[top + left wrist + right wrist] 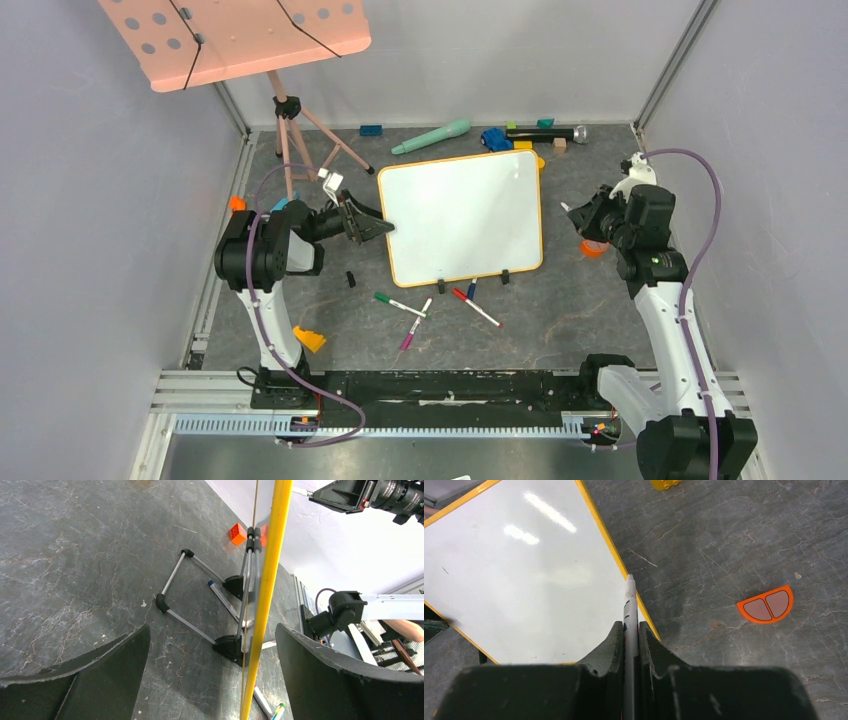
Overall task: Write a sentence on the whiteboard
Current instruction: Adjust the whiteboard on the whiteboard stand.
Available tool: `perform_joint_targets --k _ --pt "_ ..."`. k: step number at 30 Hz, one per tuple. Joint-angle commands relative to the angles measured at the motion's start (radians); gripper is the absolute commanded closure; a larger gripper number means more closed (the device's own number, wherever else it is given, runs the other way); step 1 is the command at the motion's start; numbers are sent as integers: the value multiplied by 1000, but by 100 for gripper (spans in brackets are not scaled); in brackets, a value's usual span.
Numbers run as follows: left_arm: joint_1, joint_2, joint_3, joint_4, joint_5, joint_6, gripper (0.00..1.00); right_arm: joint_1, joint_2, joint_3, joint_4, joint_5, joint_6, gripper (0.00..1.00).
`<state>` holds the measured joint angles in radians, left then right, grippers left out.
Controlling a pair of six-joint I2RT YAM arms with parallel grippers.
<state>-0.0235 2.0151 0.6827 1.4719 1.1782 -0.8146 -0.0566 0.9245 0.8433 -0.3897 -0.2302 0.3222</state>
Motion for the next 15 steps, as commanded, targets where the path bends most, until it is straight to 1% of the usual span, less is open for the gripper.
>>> perform_joint_targets --k 1,3,6,9,13,15 --pt "-5 3 5 85 28 18 0 -5 0 46 5 1 -3 100" --pt "-5 12 12 85 28 18 0 -5 -2 43 3 3 -3 100" --pt "-6 21 32 85 67 24 0 -5 -5 40 4 6 -4 100" --pt "-17 45 34 85 78 50 4 -5 -5 39 6 7 0 100" --pt "-21 102 101 85 100 -44 11 -5 -5 43 4 7 1 100" --pt "-23 126 118 85 101 -62 12 -5 -4 45 3 8 1 100"
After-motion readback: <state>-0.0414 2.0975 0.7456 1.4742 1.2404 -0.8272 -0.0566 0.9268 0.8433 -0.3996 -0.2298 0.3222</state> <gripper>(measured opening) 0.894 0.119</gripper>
